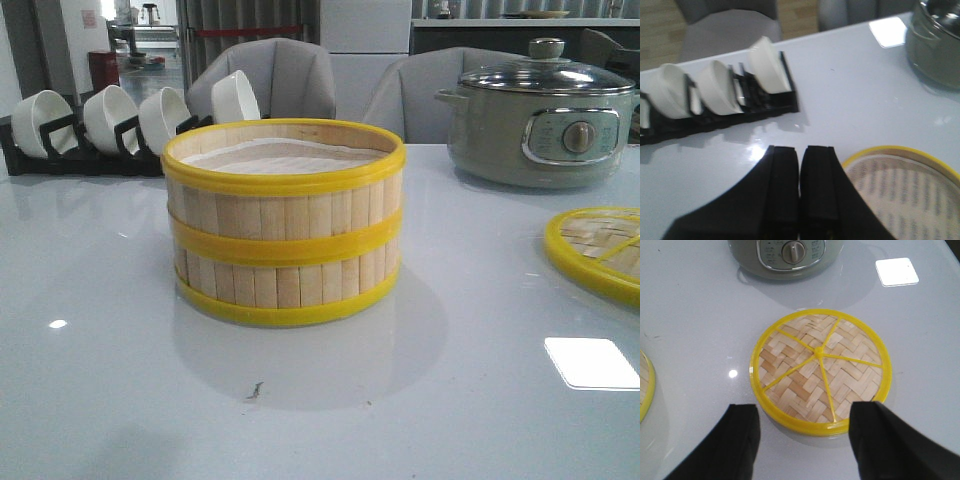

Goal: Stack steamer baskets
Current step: 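Open the left gripper and raise it away from the stack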

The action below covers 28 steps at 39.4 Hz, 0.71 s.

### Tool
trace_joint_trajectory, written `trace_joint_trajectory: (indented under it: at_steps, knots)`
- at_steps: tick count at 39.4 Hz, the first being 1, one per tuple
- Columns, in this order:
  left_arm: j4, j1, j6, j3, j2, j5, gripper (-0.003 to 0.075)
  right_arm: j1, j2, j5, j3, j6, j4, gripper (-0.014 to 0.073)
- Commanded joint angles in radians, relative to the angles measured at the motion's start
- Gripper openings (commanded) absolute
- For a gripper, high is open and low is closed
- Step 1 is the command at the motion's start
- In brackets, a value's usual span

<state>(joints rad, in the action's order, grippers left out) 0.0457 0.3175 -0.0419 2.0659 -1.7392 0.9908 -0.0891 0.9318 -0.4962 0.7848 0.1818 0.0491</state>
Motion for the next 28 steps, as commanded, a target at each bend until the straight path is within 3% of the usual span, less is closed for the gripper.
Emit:
trace_joint_trajectory:
  at_steps: [1,12,28]
  knots:
    - [-0.019,-0.109,-0.008,-0.033,0.127,-0.053,0.0086,0.0,-0.007,0.062,0.04,-0.01,0.007,0.0496]
    - [-0.046,-0.351,-0.063,-0.401,0.4,-0.183,0.0086,0.0,-0.007,0.062,0.04,-0.01,0.007,0.0496]
    - [-0.046,-0.253,-0.063,-0.994,0.787,-0.427,0.0086,0.01,-0.007,0.062,0.04,-0.01,0.006,0.0496]
